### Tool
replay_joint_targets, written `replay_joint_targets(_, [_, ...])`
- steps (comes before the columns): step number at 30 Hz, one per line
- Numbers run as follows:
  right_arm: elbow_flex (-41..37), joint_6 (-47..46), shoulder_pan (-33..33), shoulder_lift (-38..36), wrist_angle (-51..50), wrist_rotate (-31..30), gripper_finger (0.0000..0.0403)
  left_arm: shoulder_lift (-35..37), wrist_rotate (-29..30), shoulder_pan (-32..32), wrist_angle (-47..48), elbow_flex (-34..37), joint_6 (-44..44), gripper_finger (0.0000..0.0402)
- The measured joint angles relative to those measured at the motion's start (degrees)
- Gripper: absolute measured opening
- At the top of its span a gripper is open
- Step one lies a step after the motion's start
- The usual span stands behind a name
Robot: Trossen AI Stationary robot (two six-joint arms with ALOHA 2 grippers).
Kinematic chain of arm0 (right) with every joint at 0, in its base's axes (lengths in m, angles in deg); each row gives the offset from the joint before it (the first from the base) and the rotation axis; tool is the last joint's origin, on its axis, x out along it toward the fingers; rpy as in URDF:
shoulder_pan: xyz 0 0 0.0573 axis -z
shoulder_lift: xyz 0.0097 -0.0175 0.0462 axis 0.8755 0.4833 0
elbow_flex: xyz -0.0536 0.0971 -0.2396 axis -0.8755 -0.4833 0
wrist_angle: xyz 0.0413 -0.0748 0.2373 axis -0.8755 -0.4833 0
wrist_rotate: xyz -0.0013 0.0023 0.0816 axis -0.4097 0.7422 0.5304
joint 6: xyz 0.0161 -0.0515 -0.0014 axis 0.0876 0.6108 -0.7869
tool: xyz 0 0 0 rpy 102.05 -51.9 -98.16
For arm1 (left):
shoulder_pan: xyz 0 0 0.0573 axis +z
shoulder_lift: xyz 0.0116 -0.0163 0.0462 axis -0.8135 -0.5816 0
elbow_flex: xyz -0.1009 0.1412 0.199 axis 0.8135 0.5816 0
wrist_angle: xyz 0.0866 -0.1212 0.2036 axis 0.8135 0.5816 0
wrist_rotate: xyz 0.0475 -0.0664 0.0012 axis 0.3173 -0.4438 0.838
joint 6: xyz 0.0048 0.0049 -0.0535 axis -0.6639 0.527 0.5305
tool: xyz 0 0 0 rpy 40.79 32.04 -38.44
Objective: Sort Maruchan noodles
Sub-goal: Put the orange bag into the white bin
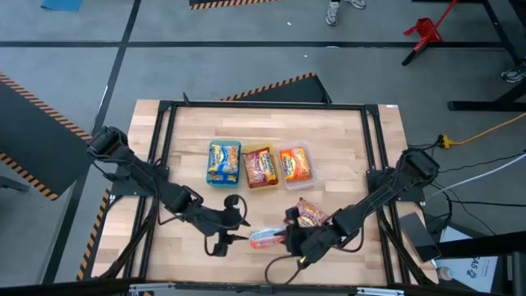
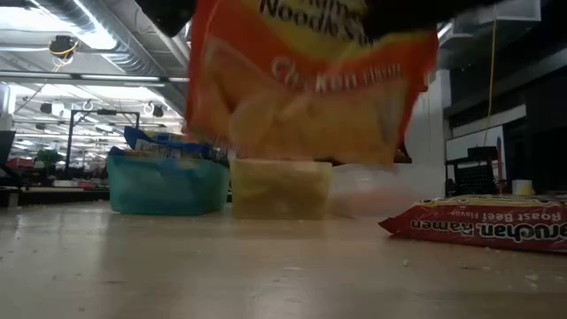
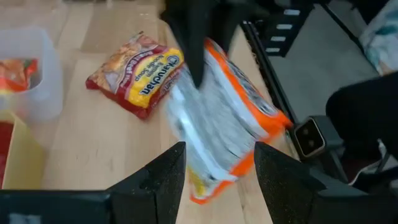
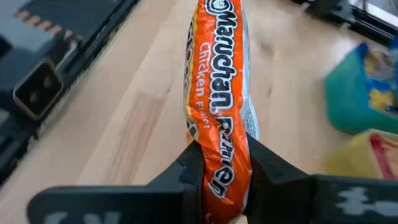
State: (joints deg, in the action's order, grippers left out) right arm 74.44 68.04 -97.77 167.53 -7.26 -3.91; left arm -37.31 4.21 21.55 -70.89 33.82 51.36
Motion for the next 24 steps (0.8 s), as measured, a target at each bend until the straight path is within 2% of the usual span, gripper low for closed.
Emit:
replay_joint_targets(4, [0.0, -2.9, 0.4, -2.8, -0.4, -0.1, 0.0053, -0.2, 0.4, -0.3, 0.0, 0.0, -3.0, 0.0184])
replay_joint_targets(9, [0.0, -4.4, 0.4, -4.4, -0.6, -0.1, 0.0053, -0.5, 3.9, -0.2, -0.1, 0.0, -3.4, 0.0184])
replay_joint_targets(19, [0.0, -4.4, 0.7, -4.5, -1.3, -0.2, 0.0053, -0.5, 2.3, -1.3, -0.2, 0.0, -3.3, 0.0184])
replay_joint_targets(24, [0.0, -3.6, 2.1, -4.8, -0.2, 0.2, 0.0053, -0.5, 5.9, -1.8, -0.2, 0.0, -4.0, 0.0184])
